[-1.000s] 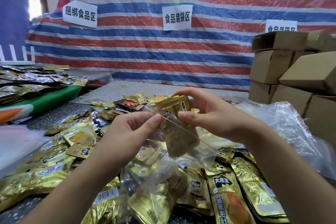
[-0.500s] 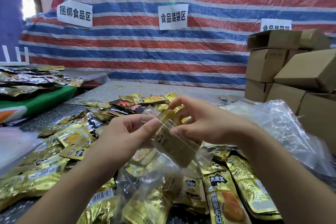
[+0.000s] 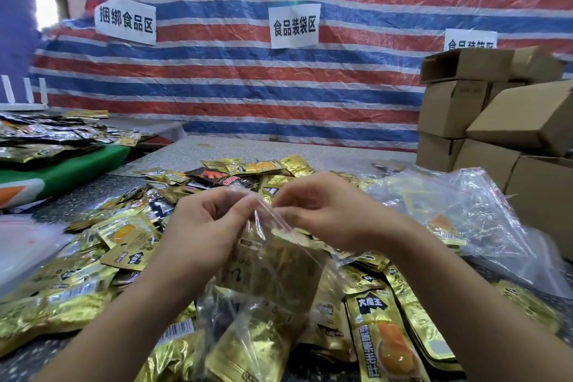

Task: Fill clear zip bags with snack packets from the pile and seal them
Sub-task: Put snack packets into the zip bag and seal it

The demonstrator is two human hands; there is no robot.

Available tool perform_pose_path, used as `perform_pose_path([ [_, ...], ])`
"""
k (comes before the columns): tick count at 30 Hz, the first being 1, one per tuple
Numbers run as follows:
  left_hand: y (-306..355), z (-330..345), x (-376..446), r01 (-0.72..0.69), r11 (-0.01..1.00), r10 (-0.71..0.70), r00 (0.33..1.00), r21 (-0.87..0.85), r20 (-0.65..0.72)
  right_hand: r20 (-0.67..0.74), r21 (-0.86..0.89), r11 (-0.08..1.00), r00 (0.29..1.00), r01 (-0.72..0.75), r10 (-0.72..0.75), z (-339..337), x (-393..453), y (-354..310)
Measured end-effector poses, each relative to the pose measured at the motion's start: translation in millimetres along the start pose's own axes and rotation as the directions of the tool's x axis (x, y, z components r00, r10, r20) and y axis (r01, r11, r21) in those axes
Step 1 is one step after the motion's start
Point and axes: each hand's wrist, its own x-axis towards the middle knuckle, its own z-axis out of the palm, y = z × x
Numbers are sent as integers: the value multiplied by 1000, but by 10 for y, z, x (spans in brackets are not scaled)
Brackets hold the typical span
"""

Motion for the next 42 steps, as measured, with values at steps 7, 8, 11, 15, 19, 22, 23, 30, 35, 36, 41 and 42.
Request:
perform_pose_path([
  [7,52,-75,80,84,940,-124,987,-332,-103,185,-104,985,971,-137,155,-119,-40,78],
  [8,60,-80,86,84,932,-129,986,-352,-106,178,-95,987,973,-129,144,-132,-47,74],
  [11,57,-100,106,80,912,-132,986,-401,-103,71,24,994,992,-110,108,-218,-55,72],
  [15,15,-115,119,143,919,-148,989,-367,13,25,221,972,997,-75,71,-369,-96,29],
  [19,-22,-59,85,193,954,-166,977,-229,130,25,217,975,999,-49,45,-441,-97,45],
  [22,-19,-57,81,138,945,-111,988,-295,107,55,258,965,998,-41,28,-495,-109,-1],
  [23,-10,-58,87,120,942,-92,990,-313,103,70,280,959,997,-37,18,-520,-122,-24],
  [30,-31,-35,62,164,961,-131,979,-223,156,180,-215,967,968,-133,173,-577,-192,32],
  [35,-102,-15,55,200,976,-189,975,-91,120,181,-451,885,959,-115,217,-404,-125,114],
  [36,-101,-15,54,206,975,-196,974,-83,110,167,-464,878,962,-115,215,-387,-109,133],
  [41,-96,-1,50,155,985,-153,988,-78,35,159,-370,917,963,-147,219,-332,-74,201],
  [42,-96,4,51,130,988,-129,992,-88,10,151,-335,930,965,-153,213,-340,-73,210],
])
